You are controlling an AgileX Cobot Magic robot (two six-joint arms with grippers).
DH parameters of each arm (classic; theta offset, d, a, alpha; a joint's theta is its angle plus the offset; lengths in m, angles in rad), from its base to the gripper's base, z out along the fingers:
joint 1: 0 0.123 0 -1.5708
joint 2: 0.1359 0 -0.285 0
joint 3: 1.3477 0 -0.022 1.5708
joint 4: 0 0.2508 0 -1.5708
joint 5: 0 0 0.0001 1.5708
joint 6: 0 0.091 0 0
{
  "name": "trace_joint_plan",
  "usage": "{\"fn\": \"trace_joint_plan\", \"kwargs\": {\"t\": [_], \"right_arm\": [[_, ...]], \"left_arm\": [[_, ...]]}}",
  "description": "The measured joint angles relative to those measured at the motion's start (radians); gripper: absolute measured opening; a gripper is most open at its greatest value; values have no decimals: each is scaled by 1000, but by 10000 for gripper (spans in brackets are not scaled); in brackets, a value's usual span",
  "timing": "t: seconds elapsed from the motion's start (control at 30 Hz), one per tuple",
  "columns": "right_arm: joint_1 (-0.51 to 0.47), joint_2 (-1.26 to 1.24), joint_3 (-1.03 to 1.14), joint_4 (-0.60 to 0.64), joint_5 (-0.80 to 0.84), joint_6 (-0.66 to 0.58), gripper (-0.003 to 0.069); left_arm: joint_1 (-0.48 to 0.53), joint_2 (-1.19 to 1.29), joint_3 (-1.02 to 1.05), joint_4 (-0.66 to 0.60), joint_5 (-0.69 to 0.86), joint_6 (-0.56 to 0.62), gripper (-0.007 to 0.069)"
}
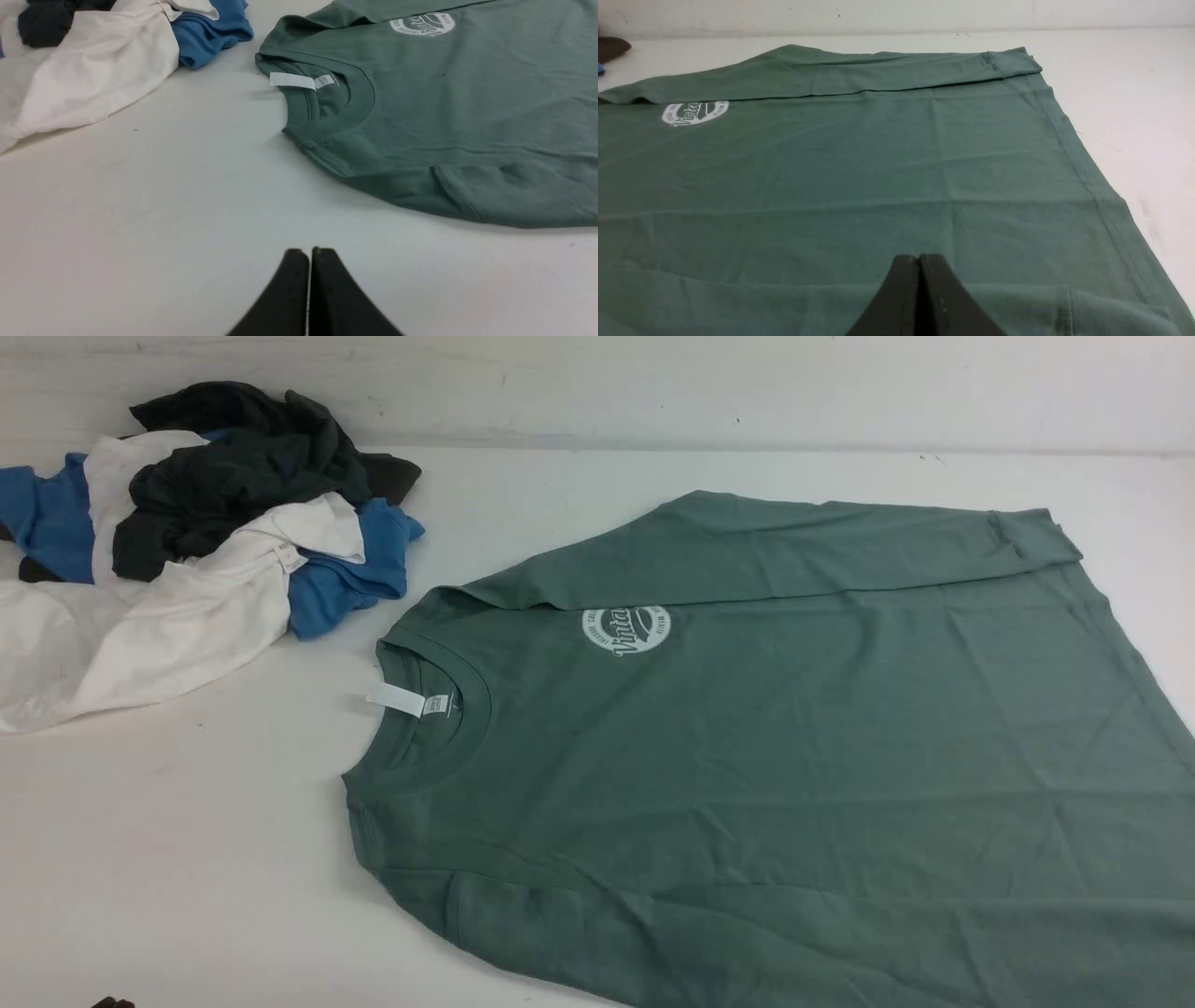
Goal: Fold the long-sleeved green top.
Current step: Hold the cuff closest to the cuff with your right arm
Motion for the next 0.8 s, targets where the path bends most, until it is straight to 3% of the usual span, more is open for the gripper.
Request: {"fn": "trace_joint_plan", "kwargs": {"t": [0.8], "right_arm": [[0,0,0,0,0,0,-15]], "left_arm": [[0,0,0,10,0,1,-4]]}}
